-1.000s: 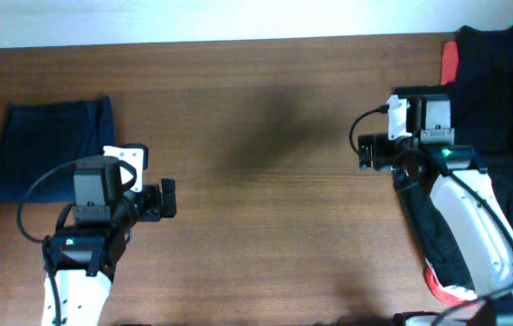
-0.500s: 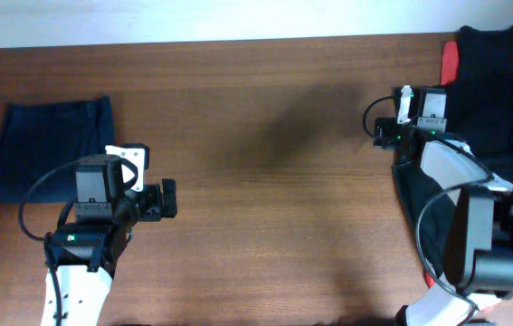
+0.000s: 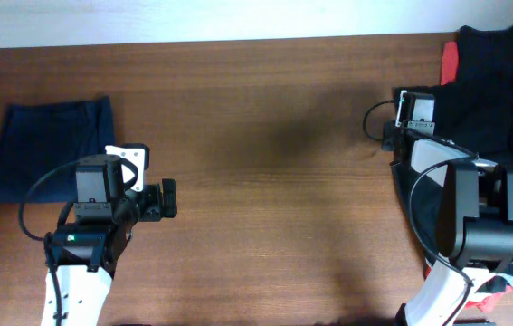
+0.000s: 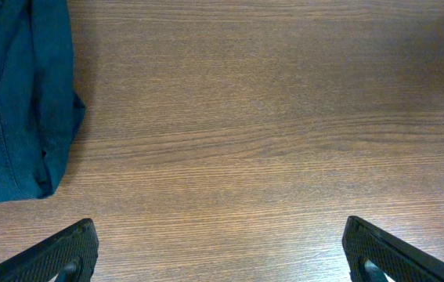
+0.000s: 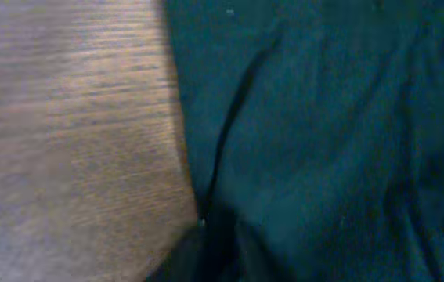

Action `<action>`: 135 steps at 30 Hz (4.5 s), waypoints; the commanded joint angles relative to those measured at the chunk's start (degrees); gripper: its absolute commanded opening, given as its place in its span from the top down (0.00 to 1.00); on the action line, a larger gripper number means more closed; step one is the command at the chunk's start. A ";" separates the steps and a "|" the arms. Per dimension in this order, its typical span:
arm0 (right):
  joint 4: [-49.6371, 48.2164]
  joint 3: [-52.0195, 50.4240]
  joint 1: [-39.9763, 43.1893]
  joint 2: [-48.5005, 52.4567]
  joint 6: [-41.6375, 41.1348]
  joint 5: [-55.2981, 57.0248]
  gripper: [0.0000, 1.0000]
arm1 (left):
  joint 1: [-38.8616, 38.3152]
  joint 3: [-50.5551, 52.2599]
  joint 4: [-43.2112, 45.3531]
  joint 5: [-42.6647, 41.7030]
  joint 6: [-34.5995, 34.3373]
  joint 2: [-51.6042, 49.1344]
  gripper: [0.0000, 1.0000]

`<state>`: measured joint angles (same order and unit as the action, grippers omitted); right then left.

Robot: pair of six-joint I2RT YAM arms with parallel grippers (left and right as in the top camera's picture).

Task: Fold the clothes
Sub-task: 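Reach the right gripper to the black shorts on the right pile and grasp, then drag the black shorts leftward onto the table center with the right gripper, then grasp the shorts' left edge with the left gripper and pull left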

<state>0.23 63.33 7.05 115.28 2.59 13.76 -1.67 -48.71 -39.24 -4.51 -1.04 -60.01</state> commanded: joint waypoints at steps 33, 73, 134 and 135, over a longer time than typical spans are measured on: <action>13.84 25.11 -29.57 -13.60 -6.49 -12.66 0.01 | 0.35 -1.27 1.53 -0.46 0.87 -0.11 0.01; 77.92 25.11 7.28 -14.78 -14.03 -9.03 0.01 | -36.33 -1.27 47.76 -25.70 -33.99 -42.69 0.08; 71.38 15.58 5.27 -14.51 -3.19 -29.09 0.91 | 10.16 -20.55 -17.40 -14.21 -12.57 -26.29 0.01; 69.37 13.20 4.83 -14.51 -2.78 -30.80 0.91 | 8.26 -20.20 -17.20 -14.16 -12.57 -26.47 0.01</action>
<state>72.31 81.25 13.15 101.32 -1.37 -11.86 10.85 -69.52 -56.45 -15.75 -14.31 -86.78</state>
